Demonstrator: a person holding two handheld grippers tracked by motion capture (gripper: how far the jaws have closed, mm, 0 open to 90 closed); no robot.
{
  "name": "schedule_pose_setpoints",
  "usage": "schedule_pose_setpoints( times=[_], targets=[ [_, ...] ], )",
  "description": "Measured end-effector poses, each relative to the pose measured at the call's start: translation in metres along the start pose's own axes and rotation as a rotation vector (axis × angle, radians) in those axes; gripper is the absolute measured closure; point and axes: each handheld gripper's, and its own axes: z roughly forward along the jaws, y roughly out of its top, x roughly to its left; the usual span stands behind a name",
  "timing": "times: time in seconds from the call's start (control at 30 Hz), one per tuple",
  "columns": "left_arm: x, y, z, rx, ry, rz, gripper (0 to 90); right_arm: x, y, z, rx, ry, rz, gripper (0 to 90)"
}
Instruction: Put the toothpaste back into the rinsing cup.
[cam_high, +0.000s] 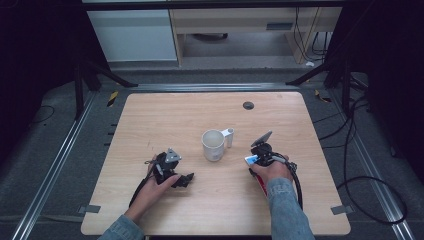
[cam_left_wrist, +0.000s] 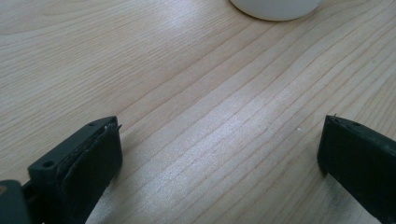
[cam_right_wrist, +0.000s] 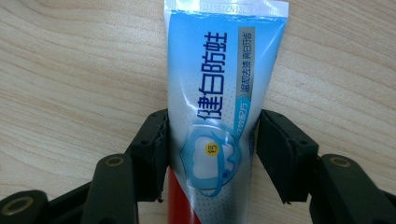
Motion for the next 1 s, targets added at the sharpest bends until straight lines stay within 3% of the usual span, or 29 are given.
schedule_pose_setpoints(
  times=[0.53,1.0],
  targets=[
    [0.0000,0.0000,0.0000,0.000,0.000,0.000,0.0,0.0024,0.0021,0.0000,0.019,-0.015,-0.031,50.6],
    [0.0001,0.0000,0.0001,0.000,0.000,0.000,0.0,0.0011,0.0017,-0.0059,0.023,-0.024,-0.060,67.1]
  ],
)
